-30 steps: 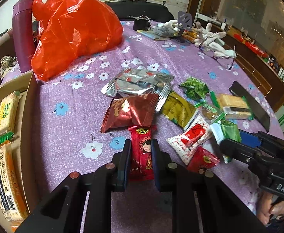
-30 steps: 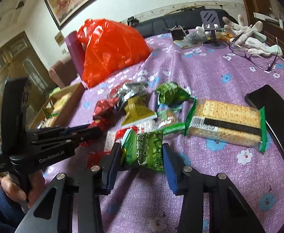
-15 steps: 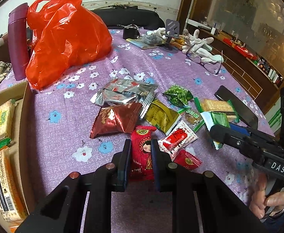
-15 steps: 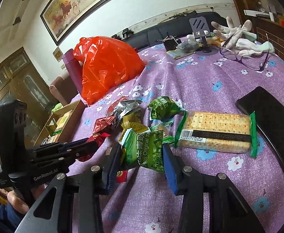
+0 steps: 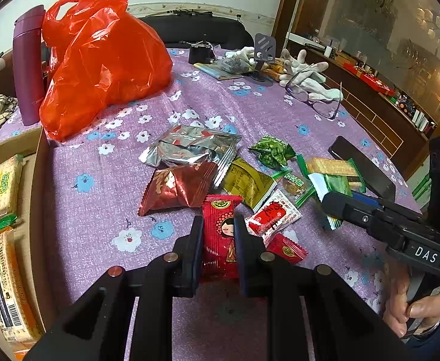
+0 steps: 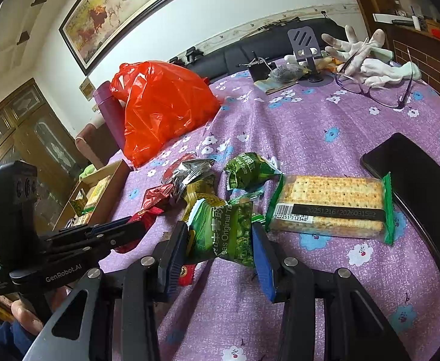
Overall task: Organize snacks
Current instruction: 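Carry the red candy pack with the left tool while the right tool carries the green bag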
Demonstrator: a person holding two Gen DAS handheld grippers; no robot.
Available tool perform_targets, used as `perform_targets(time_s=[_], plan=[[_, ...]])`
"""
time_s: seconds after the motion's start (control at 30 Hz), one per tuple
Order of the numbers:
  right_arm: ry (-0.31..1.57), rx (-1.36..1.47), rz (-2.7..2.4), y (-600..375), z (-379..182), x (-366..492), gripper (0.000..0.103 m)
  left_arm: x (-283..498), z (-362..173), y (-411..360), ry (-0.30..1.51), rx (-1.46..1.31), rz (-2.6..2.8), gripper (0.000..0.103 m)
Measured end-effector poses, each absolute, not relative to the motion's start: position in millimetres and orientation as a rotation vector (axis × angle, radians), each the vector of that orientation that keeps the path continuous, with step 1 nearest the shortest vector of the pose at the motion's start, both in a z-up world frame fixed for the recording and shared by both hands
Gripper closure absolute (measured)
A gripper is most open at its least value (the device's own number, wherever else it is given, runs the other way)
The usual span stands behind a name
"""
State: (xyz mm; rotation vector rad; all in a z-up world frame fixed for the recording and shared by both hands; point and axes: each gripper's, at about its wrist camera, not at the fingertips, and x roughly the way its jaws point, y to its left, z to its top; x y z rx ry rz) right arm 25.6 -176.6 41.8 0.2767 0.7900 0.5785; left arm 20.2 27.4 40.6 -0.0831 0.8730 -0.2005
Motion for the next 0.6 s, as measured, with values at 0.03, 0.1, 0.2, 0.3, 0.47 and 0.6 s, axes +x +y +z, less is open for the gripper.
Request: perform_targets(time_s=[0.03,0.1,0.2,0.3,0.47,0.6], plan=[[0.790,0.276,0.578,-176.7,41.7,25.5,0.057,19.8,41.0,27.7,0.871,-0.082,-0.199,0.085],[0.789,0.279,0.579,-176.7,41.8,25.5,0.057,20.0,40.6,28.2,0.869,-0.085,-0.199,0.085],[0.785,0.282,0.577,-177.1,42.5,25.1,0.057,20.4,40.1,28.5,0.867,-0.084,-0.199,0.085],[0.778,0.287,0.570,-178.9,43.7,24.4,0.057,19.4,42.0,29.0,0.864,-0.093,-0.203,0.085],[0.768,0.281,0.538,-181.4,47.2,21.3,0.057,10.2,51.2,30.5,0.848,-0.094,-0.202,0.085],[0.756,0.296,0.560,-176.8,58.8,11.3,0.057,-5.2,63.2,33.2,0.822,-0.089,-0.203,0.085]])
